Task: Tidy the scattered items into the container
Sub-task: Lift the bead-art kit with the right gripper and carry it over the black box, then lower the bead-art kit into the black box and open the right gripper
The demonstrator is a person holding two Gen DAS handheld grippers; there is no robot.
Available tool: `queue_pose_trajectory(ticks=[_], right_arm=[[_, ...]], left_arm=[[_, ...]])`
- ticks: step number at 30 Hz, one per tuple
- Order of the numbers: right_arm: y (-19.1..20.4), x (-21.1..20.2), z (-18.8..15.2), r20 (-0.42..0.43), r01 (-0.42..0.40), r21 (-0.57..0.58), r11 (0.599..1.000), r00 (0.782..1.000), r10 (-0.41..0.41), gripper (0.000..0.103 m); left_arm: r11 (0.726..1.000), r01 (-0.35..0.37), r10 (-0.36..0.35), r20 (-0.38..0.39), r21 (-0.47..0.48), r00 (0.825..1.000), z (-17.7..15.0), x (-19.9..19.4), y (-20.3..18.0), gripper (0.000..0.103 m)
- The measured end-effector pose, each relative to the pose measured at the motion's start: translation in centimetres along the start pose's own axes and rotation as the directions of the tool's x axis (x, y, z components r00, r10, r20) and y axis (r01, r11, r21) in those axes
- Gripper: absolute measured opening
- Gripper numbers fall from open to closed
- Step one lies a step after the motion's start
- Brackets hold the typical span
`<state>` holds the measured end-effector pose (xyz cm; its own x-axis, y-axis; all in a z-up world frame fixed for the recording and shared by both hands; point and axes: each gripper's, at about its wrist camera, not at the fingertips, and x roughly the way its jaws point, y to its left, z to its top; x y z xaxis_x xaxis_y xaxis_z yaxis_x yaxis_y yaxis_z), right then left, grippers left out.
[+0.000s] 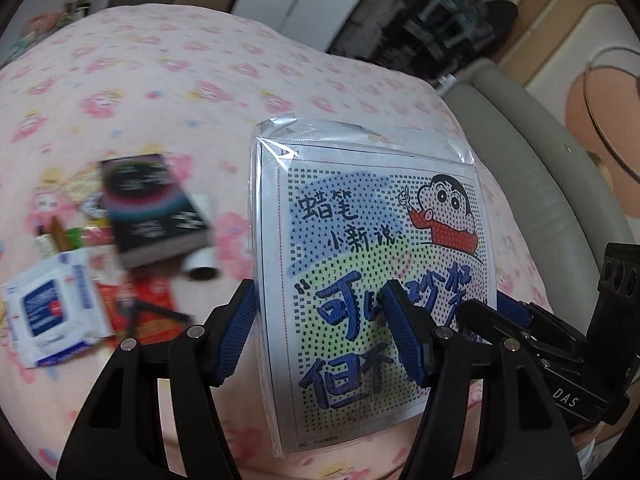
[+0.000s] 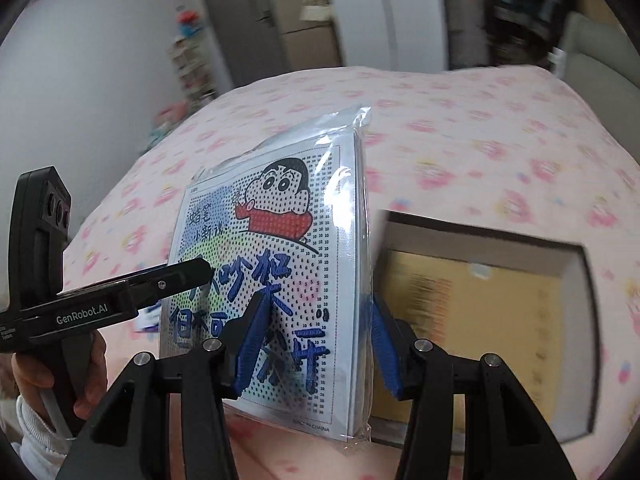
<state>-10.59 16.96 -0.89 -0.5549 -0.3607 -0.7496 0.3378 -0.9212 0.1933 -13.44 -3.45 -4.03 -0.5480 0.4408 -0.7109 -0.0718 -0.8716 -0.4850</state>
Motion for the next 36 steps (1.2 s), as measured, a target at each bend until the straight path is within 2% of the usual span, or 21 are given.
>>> queue_pose_trajectory(ticks=[3, 8, 14, 17, 23, 26, 30, 32, 36], right_arm=[[-4.3, -0.6, -0.2, 0.004, 0.055, 0.049, 0.997, 0.998, -0.055, 0.046], [-9.9, 0.6, 0.0, -0.015, 0.110, 0.114, 0.987, 0.994, -0.109, 0.046], [-14.9, 3.8, -0.4, -0.061, 0.107, 0.201, 0.974, 0.993, -0.096, 0.046], [-16.1, 5.3, -1.6, -0.091, 0.085, 0.241, 0.967, 0.994, -0.065, 0.046], [-17.8, 5.7, -3.6, -0.124, 0.016, 0.320, 0.947, 0.992, 0.025, 0.047], [-18.2, 5.7, -4.3, -0.141, 0.012, 0.340, 0.940, 0.989, 0.039, 0.047], [-18.3, 6.3, -5.2, -0.181, 0.006, 0.351, 0.936, 0.982, 0.061, 0.047], [-18.2, 6.7, -5.5, -0.201, 0.012, 0.346, 0.938, 0.978, 0.062, 0.047], [-18.3, 6.6, -5.6, -0.198, 0.034, 0.340, 0.940, 0.980, 0.036, 0.047]], left_arm=[[0.999, 0.027, -0.026, -0.043, 0.044, 0.999, 0.4, 3.4, -3.2, 0.065], [0.994, 0.026, -0.014, -0.105, 0.107, 0.994, 1.2, 8.5, -7.2, 0.065], [0.991, -0.014, 0.037, -0.172, 0.136, 0.984, 0.7, 12.7, -7.7, 0.065], [0.985, -0.044, 0.073, -0.172, 0.167, 0.982, 0.2, 13.1, -7.8, 0.064], [0.960, -0.126, 0.172, -0.172, 0.252, 0.970, -1.1, 13.4, -9.6, 0.064], [0.941, -0.167, 0.223, -0.168, 0.294, 0.960, -1.8, 13.7, -10.6, 0.064], [0.914, -0.229, 0.298, -0.172, 0.334, 0.939, -2.5, 13.9, -11.5, 0.064], [0.912, -0.237, 0.308, -0.175, 0.336, 0.935, -2.7, 13.9, -11.7, 0.064], [0.917, -0.228, 0.294, -0.170, 0.327, 0.940, -3.0, 13.7, -12.0, 0.064]])
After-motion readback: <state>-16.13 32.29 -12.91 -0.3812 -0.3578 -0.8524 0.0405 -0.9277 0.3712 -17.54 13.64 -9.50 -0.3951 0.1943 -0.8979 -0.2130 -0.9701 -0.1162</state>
